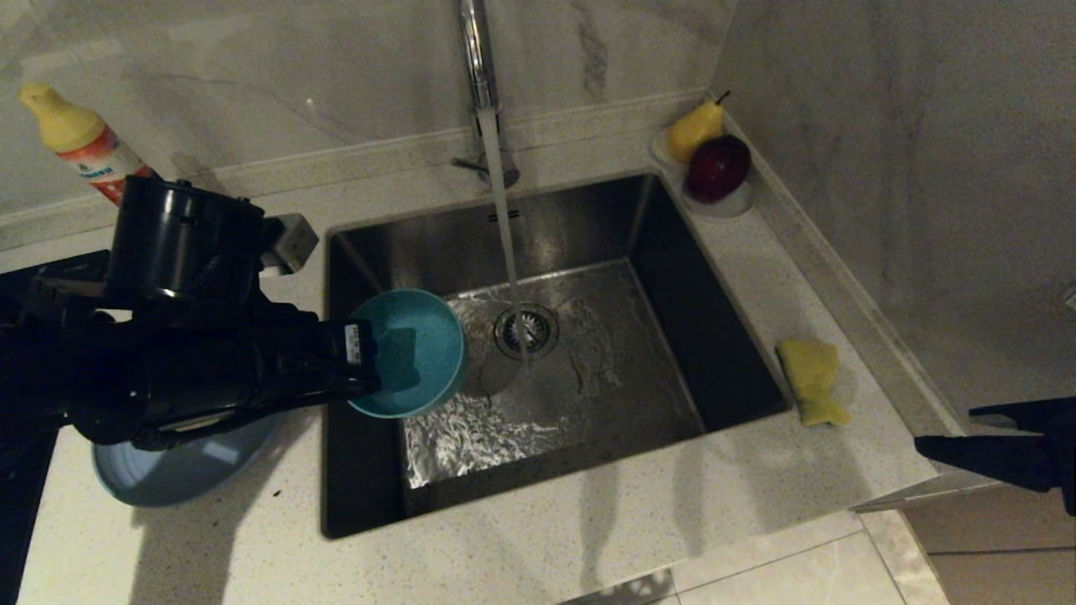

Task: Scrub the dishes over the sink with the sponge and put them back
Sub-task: Pick up a bowl and the sponge

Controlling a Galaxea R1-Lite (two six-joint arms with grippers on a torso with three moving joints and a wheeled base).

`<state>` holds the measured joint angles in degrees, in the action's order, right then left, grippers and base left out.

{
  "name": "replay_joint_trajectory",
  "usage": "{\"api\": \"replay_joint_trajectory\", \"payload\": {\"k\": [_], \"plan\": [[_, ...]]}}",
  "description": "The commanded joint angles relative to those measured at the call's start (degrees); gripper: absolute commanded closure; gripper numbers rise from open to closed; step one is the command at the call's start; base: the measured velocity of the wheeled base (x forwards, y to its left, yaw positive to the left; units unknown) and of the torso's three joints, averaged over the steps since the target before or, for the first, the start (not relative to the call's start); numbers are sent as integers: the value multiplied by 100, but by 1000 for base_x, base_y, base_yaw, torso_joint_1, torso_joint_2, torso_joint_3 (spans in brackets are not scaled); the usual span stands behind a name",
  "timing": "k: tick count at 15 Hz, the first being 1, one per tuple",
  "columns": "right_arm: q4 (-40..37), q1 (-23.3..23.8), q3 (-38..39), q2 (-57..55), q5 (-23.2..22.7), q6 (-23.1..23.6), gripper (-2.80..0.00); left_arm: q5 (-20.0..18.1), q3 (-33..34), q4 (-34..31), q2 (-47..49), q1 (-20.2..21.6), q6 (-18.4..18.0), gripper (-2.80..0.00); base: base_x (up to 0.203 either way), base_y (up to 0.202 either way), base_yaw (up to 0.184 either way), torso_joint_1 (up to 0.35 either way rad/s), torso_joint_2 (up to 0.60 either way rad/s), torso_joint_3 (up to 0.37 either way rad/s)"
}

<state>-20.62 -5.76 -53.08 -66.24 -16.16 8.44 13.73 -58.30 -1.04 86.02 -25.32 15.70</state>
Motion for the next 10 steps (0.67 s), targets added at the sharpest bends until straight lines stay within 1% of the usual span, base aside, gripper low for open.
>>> {"api": "replay_joint_trajectory", "payload": {"k": [1,3,5,10], "plan": [[263,-78,206,-493,127,5,-280,-6,20,-2,61,1,12,0,0,0,0,0,0,0],[613,-135,299,-842,361,-48,-280,4,8,-2,215,1,13,0,0,0,0,0,0,0],[1137,-161,333,-1106,490,-317,-280,-37,-42,-2,240,1,12,0,0,0,0,0,0,0],[1289,-437,269,-1436,651,-389,-280,-20,50,-2,152,1,29,0,0,0,0,0,0,0]]}}
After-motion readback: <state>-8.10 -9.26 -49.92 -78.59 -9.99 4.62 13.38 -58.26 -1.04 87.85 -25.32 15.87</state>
